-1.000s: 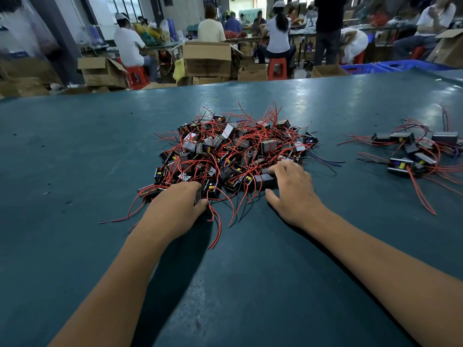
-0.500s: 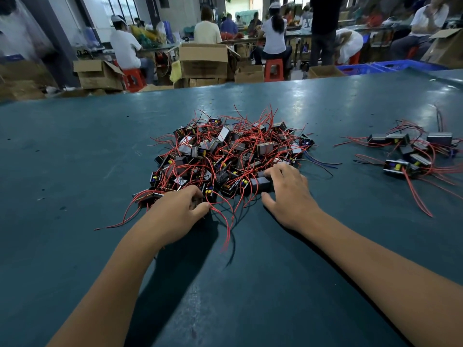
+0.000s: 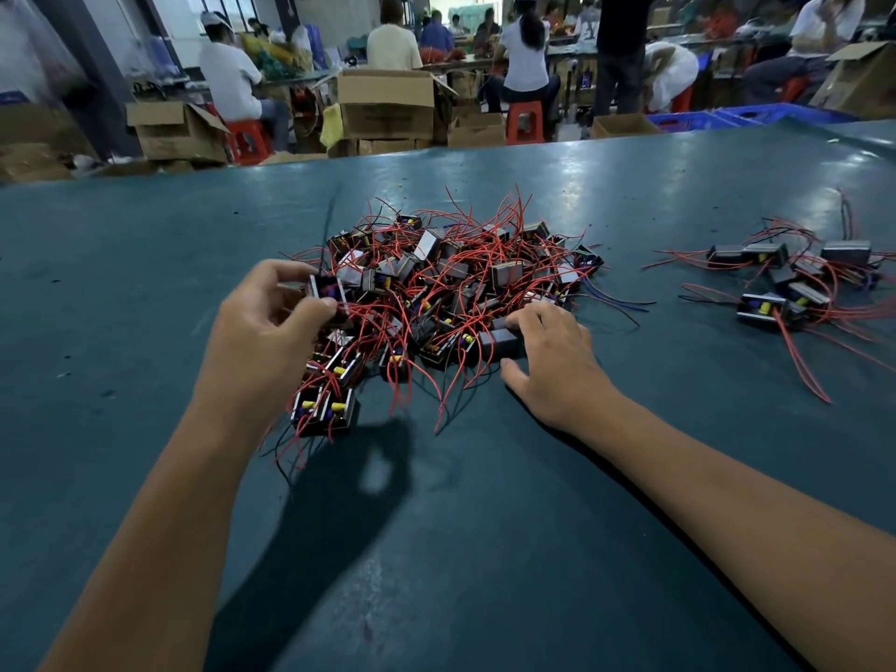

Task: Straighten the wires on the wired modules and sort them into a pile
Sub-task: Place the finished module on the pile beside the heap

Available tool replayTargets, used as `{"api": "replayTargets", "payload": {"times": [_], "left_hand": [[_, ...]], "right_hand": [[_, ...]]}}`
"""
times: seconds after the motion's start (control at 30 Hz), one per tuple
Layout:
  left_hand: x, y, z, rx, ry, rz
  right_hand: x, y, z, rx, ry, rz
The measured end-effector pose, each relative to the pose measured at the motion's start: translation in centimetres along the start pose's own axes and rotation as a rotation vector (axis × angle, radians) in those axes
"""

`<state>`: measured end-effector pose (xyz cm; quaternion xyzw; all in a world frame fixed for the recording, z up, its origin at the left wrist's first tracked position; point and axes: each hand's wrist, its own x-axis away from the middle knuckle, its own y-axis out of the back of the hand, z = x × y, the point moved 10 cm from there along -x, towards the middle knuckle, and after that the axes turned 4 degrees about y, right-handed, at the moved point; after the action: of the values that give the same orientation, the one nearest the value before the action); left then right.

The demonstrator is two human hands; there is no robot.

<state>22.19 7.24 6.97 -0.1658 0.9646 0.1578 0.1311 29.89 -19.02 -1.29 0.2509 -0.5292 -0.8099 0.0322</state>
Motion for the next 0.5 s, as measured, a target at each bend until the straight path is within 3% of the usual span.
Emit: {"api": "replayTargets", "payload": {"times": [0.1,0.5], "left_hand": [[0.4,-1.3,0.0,0.245,0.048,0.047],[2.3,-5.4,0.9,0.330,0.243,0.245]], "right_hand": [[0.0,0.0,0.1,-0.004,0.001,-0.005],[0.0,0.1,0.2,-0.001,0.006,0.013]]}}
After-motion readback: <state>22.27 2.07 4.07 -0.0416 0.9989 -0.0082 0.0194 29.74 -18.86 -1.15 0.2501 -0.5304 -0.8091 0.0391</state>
